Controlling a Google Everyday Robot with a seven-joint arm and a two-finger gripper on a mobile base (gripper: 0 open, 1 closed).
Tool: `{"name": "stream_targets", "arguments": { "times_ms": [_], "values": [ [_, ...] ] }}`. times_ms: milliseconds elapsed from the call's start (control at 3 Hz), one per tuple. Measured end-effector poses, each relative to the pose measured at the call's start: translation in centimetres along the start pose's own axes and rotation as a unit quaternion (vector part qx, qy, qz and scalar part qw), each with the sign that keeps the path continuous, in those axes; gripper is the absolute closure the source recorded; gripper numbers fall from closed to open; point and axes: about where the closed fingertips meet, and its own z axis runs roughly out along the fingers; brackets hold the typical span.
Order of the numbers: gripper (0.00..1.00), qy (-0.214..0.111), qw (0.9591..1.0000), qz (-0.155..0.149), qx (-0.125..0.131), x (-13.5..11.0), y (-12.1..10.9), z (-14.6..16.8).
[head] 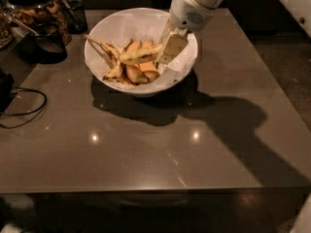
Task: Pick banana from white bowl
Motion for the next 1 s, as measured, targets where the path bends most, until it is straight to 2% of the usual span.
{"name": "stream_targets", "arguments": {
  "times_ms": [333, 1000],
  "values": [
    [1.00, -0.033, 0.9990, -0.020, 0.021, -1.58, 2.42, -2.07],
    [1.00, -0.038, 0.9987, -0.024, 0.025, -1.98, 2.43, -2.19]
  ]
}}
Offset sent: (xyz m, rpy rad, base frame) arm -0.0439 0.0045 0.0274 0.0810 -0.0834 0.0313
